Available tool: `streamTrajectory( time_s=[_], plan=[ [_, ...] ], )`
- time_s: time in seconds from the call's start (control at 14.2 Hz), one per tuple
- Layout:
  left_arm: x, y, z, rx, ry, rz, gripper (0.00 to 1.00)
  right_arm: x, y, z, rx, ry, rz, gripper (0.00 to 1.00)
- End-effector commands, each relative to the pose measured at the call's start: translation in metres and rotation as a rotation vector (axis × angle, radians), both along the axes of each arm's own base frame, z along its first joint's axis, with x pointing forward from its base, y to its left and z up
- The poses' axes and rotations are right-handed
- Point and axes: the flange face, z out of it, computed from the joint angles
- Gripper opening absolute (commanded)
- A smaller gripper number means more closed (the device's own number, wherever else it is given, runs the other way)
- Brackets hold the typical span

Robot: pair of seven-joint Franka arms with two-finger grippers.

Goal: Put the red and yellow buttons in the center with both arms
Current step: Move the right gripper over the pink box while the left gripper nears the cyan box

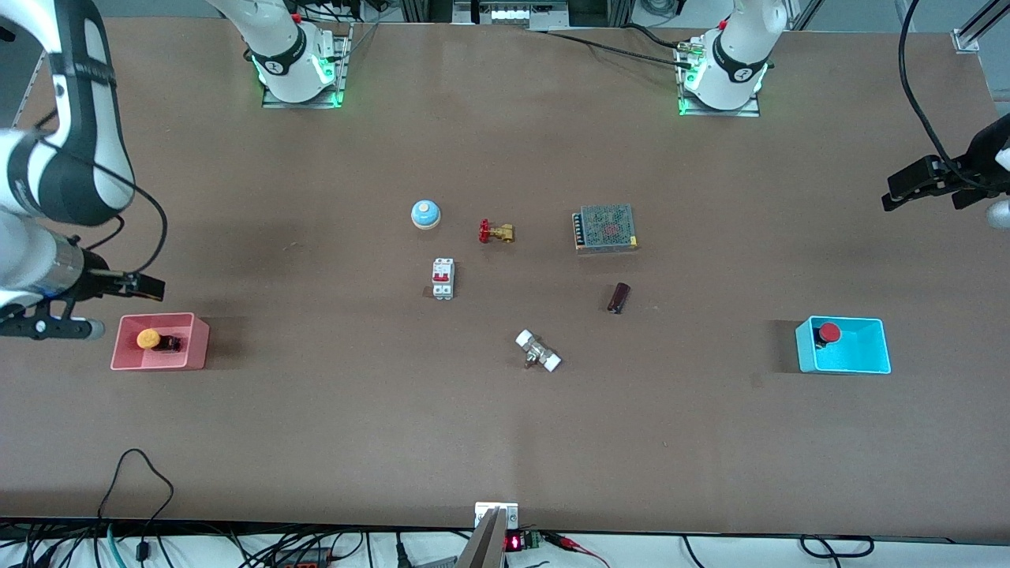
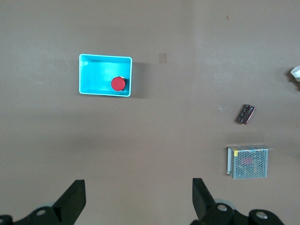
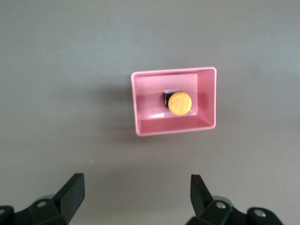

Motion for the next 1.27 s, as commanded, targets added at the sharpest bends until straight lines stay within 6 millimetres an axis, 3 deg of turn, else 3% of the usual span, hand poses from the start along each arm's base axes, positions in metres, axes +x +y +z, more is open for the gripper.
streamTrajectory(
  time_s=[0.0, 0.21, 0.71, 0.85, 1.2],
  plan=[
    [0.008, 0.005, -0.009, 0.011, 0.026, -0.012, 1.00, 0.018, -0.036, -0.033, -0.012, -0.022, 0.016, 1.00],
    [0.043, 0.024, -0.067, 0.018, 0.061, -0.011, 1.00, 0.022, -0.055, -0.065, -0.016, -0.026, 0.044, 1.00],
    [0.087, 0.086, -0.173, 0.011, 0.063, -0.089, 1.00, 0.035, -0.058, -0.118, -0.030, -0.066, 0.092, 1.00],
    [0.095, 0.095, -0.208, -0.001, 0.075, -0.110, 1.00, 0.036, -0.058, -0.123, -0.031, -0.060, 0.093, 1.00],
    [0.107, 0.093, -0.281, -0.021, 0.122, -0.098, 1.00, 0.035, -0.061, -0.146, -0.022, -0.036, 0.103, 1.00]
  ],
)
